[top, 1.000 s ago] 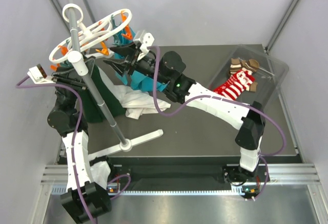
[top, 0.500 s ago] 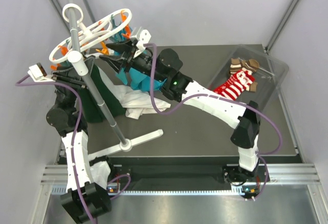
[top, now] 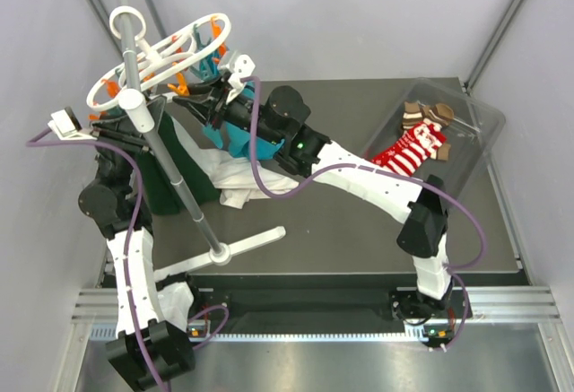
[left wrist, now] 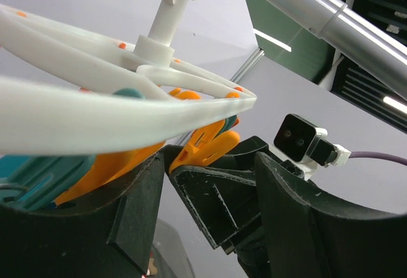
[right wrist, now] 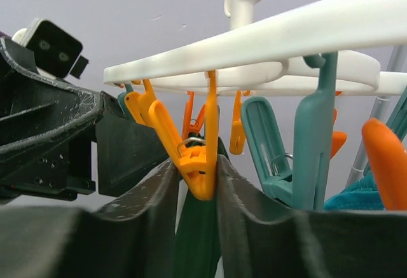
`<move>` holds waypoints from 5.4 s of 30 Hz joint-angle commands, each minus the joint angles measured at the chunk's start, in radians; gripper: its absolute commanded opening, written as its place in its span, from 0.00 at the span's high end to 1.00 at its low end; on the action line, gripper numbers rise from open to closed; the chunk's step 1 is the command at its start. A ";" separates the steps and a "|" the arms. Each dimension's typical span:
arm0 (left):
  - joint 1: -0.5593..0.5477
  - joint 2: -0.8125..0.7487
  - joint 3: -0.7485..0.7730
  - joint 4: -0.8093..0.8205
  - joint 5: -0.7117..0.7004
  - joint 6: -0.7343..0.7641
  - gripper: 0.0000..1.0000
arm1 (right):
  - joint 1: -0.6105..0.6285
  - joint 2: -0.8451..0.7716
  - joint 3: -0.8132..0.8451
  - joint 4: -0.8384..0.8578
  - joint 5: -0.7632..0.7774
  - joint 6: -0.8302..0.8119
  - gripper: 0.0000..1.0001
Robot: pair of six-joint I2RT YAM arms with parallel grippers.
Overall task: Clip the socks to the hanger
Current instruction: Open the clamp at the hanger, then pick up the sock from the bin.
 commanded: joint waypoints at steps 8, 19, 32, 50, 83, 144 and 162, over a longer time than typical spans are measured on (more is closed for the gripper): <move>-0.002 0.006 0.079 -0.048 0.066 0.110 0.18 | 0.021 -0.106 0.028 -0.112 -0.060 0.075 1.00; -0.015 0.129 0.122 0.257 0.158 -0.022 0.13 | -0.002 -0.089 0.225 -0.465 -0.231 0.254 1.00; -0.136 0.190 0.155 0.363 0.134 -0.048 0.14 | -0.045 -0.084 0.228 -0.474 -0.344 0.374 1.00; -0.240 0.109 0.155 0.174 0.002 0.116 0.28 | -0.059 -0.115 0.159 -0.451 -0.364 0.393 1.00; -0.242 0.059 0.195 -0.065 -0.017 0.233 1.00 | -0.059 -0.288 -0.060 -0.549 -0.200 0.266 0.23; -0.257 0.003 0.209 -0.326 -0.052 0.376 1.00 | -1.157 0.006 -0.486 -0.688 0.441 0.457 0.97; -0.256 -0.005 0.192 -0.349 -0.067 0.368 1.00 | -0.885 -0.688 -0.674 -0.804 0.102 0.253 1.00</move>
